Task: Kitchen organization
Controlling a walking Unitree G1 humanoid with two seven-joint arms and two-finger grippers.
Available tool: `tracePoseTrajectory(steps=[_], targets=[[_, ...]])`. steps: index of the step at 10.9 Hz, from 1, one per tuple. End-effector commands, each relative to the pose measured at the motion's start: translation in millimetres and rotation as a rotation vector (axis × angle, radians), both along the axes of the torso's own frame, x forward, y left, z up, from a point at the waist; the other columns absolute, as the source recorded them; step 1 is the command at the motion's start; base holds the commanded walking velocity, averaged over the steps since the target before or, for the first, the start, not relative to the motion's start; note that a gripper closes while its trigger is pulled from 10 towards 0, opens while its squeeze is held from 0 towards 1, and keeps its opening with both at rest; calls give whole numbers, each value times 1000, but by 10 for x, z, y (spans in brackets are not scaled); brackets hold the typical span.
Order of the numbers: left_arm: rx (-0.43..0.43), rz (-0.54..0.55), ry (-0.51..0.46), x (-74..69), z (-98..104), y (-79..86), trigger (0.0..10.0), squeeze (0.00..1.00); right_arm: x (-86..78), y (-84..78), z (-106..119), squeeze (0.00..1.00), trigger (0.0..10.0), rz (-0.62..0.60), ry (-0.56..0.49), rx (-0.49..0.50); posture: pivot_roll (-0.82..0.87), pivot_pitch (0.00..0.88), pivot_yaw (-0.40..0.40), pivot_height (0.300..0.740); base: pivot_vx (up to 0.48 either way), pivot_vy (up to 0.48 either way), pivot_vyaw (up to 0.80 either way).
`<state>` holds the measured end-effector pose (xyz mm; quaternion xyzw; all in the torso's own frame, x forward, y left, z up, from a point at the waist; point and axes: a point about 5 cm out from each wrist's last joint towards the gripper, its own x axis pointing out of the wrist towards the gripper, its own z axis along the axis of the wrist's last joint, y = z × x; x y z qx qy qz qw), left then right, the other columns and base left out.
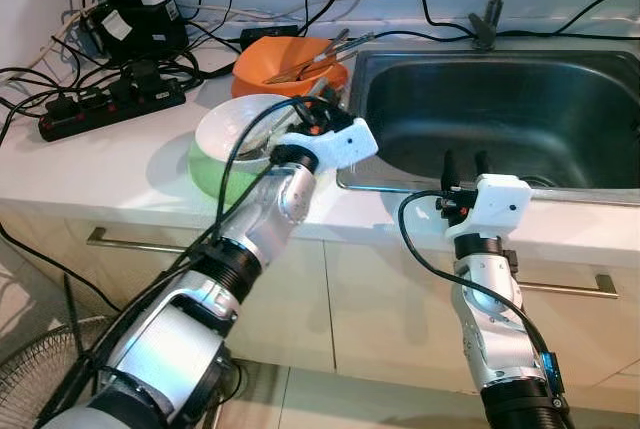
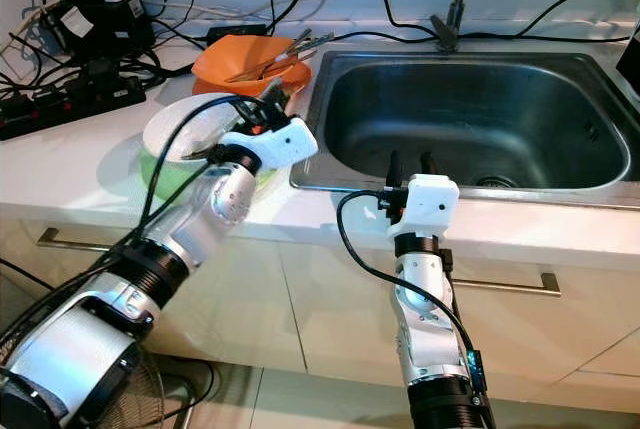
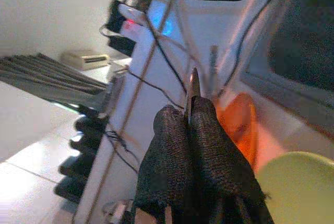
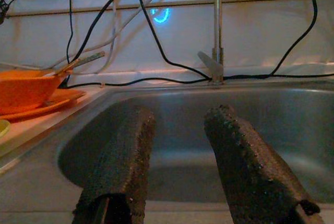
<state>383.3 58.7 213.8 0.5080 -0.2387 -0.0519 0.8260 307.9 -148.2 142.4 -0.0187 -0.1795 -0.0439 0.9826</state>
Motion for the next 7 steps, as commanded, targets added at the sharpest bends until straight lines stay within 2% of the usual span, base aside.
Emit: tracePoseTrajectory(steps=[1,2,3,4,5,6,7], targets=[[-1,2,-127,-38,209,0,0,0,3,35,-69,0,10000,8,36,-2,10,45,112,740,0,0,0],[2,2,-210,-75,359,-4,0,0,3,35,-70,0,10000,8,36,-2,10,45,112,740,0,0,0],[-15,-19,-325,-152,559,-20,10000,0,4,36,-71,0,10000,8,37,-2,10,45,112,740,0,0,0],[-60,-93,-426,-266,734,-77,10000,0,6,36,-73,0,10000,8,38,-2,13,44,110,740,0,0,0],[-164,-219,-484,-413,847,-162,10000,0,9,35,-74,0,10000,7,39,-5,13,45,110,740,0,0,0],[-258,-340,-481,-526,880,-237,10000,0,10,35,-75,0,10000,6,40,-5,13,44,110,740,0,0,0],[-376,-534,-444,-704,883,-365,10000,0,11,37,-76,0,10000,4,41,-6,11,43,111,740,0,0,0]])
